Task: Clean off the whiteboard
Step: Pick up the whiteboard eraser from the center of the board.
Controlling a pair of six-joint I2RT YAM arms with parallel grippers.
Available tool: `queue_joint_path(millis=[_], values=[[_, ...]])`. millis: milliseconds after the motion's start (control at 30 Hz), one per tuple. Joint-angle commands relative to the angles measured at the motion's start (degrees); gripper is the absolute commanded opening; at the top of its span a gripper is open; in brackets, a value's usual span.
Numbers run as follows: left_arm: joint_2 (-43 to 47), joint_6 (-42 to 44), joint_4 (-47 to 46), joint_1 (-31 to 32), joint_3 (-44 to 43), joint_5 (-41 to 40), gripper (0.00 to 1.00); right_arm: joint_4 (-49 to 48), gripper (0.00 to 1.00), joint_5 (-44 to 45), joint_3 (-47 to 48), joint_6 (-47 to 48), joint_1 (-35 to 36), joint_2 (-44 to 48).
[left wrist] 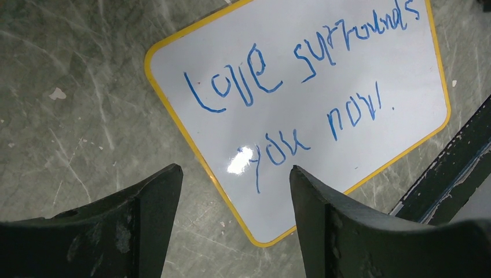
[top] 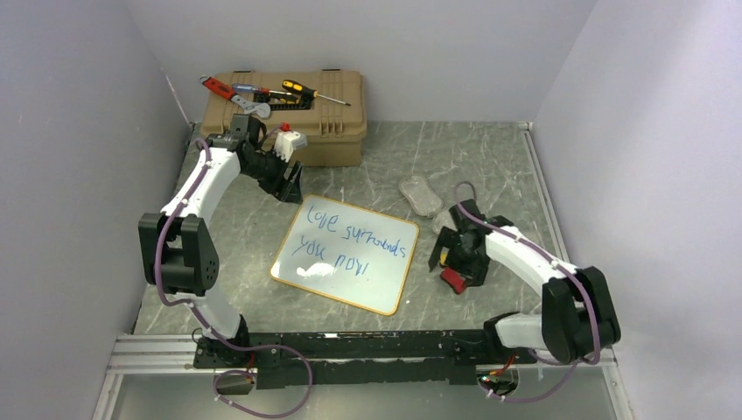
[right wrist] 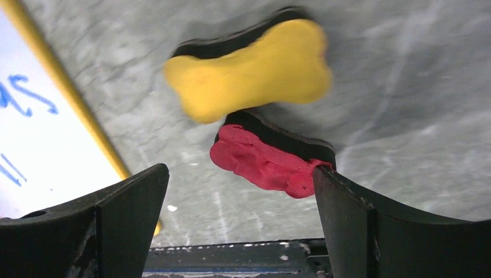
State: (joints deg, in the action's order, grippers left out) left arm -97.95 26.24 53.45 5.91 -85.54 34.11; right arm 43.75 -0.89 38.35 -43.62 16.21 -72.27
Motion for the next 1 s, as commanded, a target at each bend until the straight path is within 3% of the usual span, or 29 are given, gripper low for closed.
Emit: queue_joint_path(millis=[0,267,467,700,967], values=[[1.92,-0.40,-0.21,-0.20,-1.12,-0.25,0.74,-6.20,1.00,-4.99,3.63,-6.47,6.88,-5.04],[2.66,-0.40,-0.98,-0.29,1.03,0.24,0.74,-6.72,1.00,-2.98,12.48,-5.36,9.27,-10.22],[2.92,-0.31,-0.99,-0.46,1.34,0.23,0.74,-1.12,1.00,0.22,21.85,-0.06,11.08,-11.40],[3.38,-0.14,-1.37,-0.61,2.20,0.43,0.74,5.84,1.00,8.78,16.92,0.33,11.12,-3.85],[2.87,-0.23,-0.69,-0.64,1.58,0.39,0.74,2.31,1.00,10.43,8.07,-1.39,11.13,-3.20]])
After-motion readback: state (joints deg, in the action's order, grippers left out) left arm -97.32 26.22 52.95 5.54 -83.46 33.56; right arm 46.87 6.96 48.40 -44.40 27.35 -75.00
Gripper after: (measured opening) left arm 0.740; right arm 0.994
